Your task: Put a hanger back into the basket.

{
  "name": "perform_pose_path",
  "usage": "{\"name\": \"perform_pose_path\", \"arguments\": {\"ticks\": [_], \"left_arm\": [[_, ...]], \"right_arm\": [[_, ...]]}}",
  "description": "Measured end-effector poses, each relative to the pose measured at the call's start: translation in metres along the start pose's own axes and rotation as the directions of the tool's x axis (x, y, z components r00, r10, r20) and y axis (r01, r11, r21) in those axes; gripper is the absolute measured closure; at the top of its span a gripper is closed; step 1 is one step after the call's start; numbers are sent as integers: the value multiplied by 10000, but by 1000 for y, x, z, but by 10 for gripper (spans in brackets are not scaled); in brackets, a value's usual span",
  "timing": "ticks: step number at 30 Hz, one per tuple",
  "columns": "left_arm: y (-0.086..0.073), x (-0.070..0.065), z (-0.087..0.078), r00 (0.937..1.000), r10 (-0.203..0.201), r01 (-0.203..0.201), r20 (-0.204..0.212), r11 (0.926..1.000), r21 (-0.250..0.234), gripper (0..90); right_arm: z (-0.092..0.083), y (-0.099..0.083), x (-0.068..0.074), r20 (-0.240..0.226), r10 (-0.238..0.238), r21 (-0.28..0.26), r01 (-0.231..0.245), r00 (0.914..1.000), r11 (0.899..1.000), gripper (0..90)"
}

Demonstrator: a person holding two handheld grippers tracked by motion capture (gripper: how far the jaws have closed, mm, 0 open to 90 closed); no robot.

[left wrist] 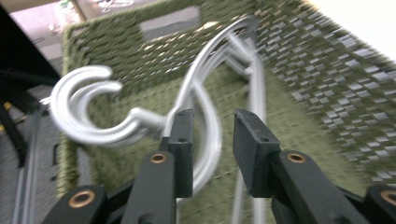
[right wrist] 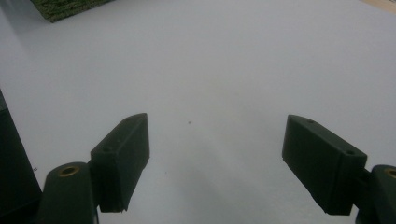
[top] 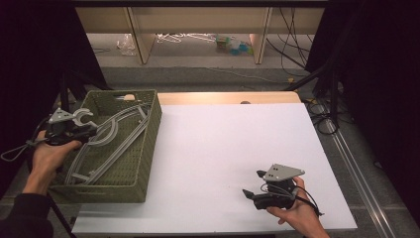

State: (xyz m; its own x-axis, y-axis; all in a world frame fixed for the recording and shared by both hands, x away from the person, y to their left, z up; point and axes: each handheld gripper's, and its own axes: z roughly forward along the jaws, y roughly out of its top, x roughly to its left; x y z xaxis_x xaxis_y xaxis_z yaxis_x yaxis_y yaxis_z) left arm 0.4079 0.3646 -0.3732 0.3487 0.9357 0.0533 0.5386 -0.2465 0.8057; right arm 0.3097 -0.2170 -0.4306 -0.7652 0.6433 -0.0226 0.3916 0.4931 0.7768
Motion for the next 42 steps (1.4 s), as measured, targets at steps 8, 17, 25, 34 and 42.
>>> {"name": "perform_pose_path", "arguments": {"ticks": [8,17,25,34,42], "left_arm": [[1,-16,-14,9962,-299,357,820,9969,-706,581],[1,-27,-21,9952,-522,595,823,9943,-888,360],[1,-37,-36,9965,-472,549,691,9918,-1151,305],[2,-72,-45,9893,181,19,1451,9907,-1361,285],[1,-105,-44,9744,533,-185,2186,9872,-1584,277]], "right_arm": [[0,-1,1,-6,134,92,-133,9999,9999,242],[1,-1,-1,-18,64,47,-64,10000,10000,241],[2,-2,-2,-63,163,85,-163,9998,9998,240],[2,-2,-2,-53,180,53,-180,9998,9998,239],[2,-3,-4,-107,207,31,-206,9997,9998,234]]}}
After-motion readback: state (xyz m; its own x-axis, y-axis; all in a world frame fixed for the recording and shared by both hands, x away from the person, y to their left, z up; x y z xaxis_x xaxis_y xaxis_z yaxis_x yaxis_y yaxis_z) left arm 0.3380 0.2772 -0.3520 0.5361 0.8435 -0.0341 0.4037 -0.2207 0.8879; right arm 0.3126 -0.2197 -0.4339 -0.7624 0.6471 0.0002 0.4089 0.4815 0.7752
